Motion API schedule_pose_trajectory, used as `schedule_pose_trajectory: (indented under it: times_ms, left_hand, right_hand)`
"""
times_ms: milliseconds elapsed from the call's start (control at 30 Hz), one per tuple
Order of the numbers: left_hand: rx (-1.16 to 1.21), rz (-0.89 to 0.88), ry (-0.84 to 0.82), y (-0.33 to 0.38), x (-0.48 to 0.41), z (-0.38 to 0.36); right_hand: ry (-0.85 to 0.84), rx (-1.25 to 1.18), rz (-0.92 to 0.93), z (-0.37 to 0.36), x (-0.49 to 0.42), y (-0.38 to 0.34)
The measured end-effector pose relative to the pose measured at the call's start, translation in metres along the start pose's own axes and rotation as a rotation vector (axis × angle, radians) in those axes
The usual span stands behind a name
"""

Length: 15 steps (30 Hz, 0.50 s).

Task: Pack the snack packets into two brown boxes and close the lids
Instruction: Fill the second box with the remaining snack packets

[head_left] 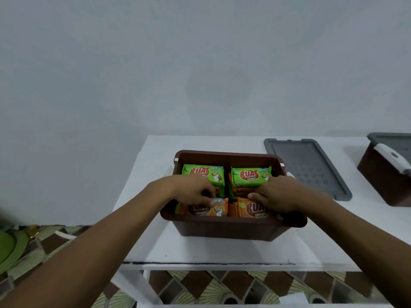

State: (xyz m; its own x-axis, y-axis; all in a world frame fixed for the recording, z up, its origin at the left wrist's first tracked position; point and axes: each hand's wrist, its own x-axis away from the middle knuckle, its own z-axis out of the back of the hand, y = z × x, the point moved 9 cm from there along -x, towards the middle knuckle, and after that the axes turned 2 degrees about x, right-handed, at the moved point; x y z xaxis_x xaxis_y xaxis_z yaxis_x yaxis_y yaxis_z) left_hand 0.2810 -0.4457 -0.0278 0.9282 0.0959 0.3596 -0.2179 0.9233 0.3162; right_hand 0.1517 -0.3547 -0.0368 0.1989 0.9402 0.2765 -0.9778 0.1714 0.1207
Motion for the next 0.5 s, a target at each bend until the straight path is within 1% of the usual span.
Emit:
schedule_pose_trajectory:
  times_ms: [100, 233, 367, 433, 500]
  left_hand:
    - [-0.017, 0.059, -0.067, -0.007, 0.000, 0.003]
    - [0.040, 0.079, -0.104, -0.008, 0.000, 0.004]
    - [0.164, 0.108, -0.156, 0.000, -0.010, -0.003]
    - [0.238, 0.150, -0.193, 0.003, -0.013, -0.009]
    - [0.260, 0.171, -0.204, 0.005, -0.016, -0.012]
  right_hand:
    - [-0.051, -0.041, 0.039, -0.001, 0.003, -0.001]
    - [-0.078, -0.140, 0.106, 0.008, 0.003, -0.007]
    - [-0.075, -0.311, 0.214, 0.008, -0.001, -0.028]
    - [-0.107, -0.367, 0.251, 0.004, -0.002, -0.040]
    - [-0.146, -0.405, 0.263, -0.002, -0.003, -0.046]
